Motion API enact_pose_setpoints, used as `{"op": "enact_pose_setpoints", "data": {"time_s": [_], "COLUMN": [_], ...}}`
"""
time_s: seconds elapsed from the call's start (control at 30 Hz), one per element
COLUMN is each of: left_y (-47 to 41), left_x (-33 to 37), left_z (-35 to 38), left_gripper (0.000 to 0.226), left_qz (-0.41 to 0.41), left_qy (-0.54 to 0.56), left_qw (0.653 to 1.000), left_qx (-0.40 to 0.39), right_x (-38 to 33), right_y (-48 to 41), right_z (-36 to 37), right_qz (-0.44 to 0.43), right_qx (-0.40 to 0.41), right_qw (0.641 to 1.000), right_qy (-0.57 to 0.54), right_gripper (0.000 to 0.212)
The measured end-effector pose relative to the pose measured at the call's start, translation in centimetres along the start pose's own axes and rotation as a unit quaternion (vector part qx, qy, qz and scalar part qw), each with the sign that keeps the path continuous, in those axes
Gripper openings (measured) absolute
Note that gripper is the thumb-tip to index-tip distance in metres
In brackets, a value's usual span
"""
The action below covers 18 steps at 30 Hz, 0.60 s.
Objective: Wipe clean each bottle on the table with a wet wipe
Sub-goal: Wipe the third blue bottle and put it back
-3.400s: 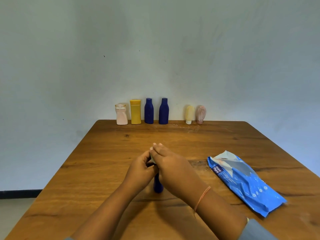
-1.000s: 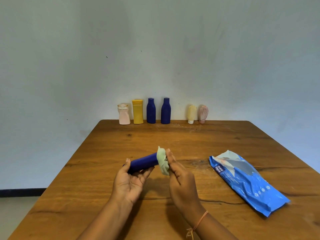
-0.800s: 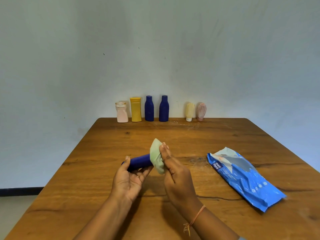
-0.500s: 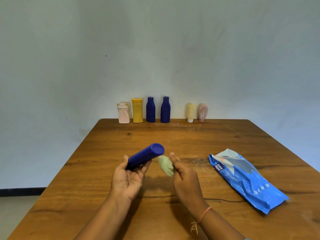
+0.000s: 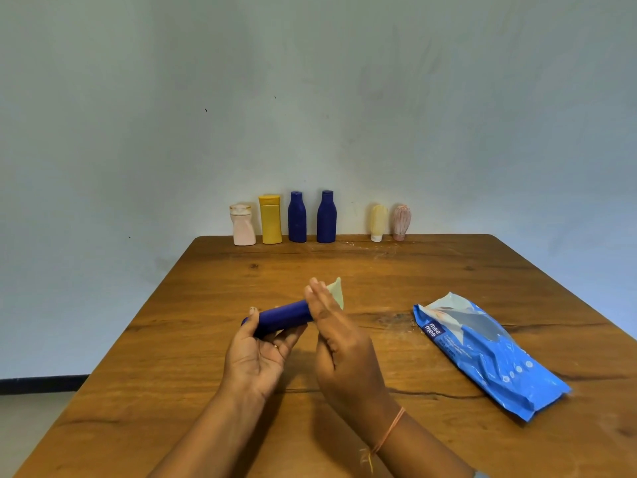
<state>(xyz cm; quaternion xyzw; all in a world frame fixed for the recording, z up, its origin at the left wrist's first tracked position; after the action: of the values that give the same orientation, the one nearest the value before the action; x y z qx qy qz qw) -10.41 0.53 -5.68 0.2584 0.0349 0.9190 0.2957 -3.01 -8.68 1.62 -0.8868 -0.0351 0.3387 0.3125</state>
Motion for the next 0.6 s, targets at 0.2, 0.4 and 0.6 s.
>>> {"op": "enact_pose_setpoints", "data": {"time_s": [0.2, 0.4, 0.6], "left_y": [0.4, 0.0, 0.0], "left_x": [0.2, 1.2, 1.5], "left_z": [0.4, 1.1, 1.1], "left_gripper": [0.026, 0.013, 0.005], "left_qz": [0.016, 0.076, 0.125], "left_qy": [-0.001, -0.092, -0.194], "left_qw": [1.000, 0.993, 0.973], "left_qx": [0.002, 0.003, 0.020], "right_x": [3.9, 4.9, 3.2], "right_y": [0.2, 1.3, 1.1], "right_z": [-0.5, 0.1, 0.3], "right_qz": [0.163, 0.230, 0.210], "right_qx": [0.004, 0.040, 0.050], "right_qw": [0.979, 0.963, 0.961], "right_qy": [-0.124, -0.135, -0.174], "right_gripper": [0.053, 0.046, 0.048]}}
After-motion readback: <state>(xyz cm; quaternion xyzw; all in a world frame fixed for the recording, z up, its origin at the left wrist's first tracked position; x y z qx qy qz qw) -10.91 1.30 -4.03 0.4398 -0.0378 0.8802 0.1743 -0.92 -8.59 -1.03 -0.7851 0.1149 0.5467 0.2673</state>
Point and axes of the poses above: each hand's wrist, its own y-axis away from the middle knuckle, its own z-axis out of the palm, x = y × z, the point moved 7 cm from there along -y, towards the middle knuckle, and after that the axes turned 10 degrees about -x, right-handed, at the moved point
